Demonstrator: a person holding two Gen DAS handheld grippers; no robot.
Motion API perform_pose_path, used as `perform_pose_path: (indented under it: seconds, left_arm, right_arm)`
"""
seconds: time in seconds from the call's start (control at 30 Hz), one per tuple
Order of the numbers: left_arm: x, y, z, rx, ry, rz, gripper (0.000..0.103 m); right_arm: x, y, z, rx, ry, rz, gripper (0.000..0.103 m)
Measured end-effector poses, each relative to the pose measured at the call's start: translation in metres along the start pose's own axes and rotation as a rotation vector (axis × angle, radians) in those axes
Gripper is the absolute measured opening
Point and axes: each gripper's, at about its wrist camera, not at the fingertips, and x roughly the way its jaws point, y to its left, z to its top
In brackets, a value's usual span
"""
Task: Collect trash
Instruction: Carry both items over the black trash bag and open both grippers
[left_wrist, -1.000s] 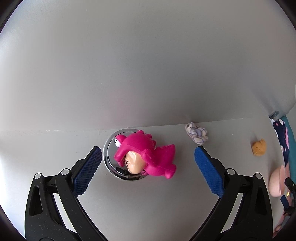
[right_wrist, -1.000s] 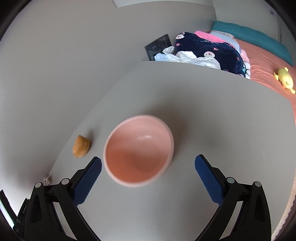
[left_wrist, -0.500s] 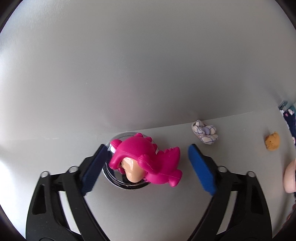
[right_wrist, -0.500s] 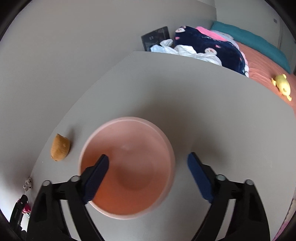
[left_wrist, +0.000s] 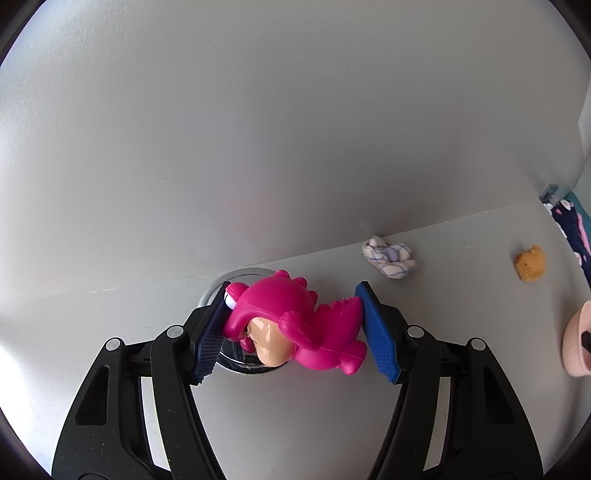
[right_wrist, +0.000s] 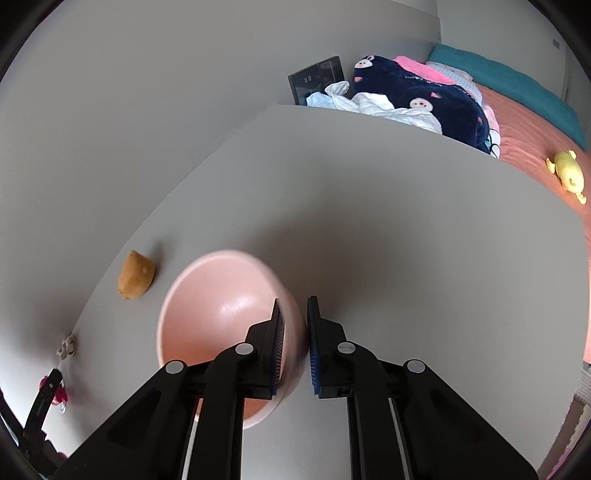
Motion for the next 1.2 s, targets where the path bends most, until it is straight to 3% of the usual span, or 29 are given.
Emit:
perform_pose_path:
  seconds: [0.2, 0.67, 1.0, 1.2]
  left_arm:
    - [-0.019, 0.002, -0.015, 0.032, 0.014, -0.030, 0.065]
    - [-0.116, -0.058, -0.080, 0.224, -0.029, -0.138, 0.065]
    - [-0.156, -0.136, -0.131, 0.374, -0.072, -0.216, 0.065]
    - [-0.187, -0.182, -0.174, 0.464, -0.084, -0.296, 0.065]
  right_arm:
    - [-0.026, -0.019, -0.017, 0.001, 0.015, 0.004, 0.014]
    - [-0.085, -0.096, -0.066, 0.086, 0.011, 0.047, 0.014]
    - [-0.142, -0.162, -0.099, 0.107, -0.050, 0.026, 0.014]
    - [-0.176, -0.222, -0.124, 0.169, -0.086, 0.001, 0.014]
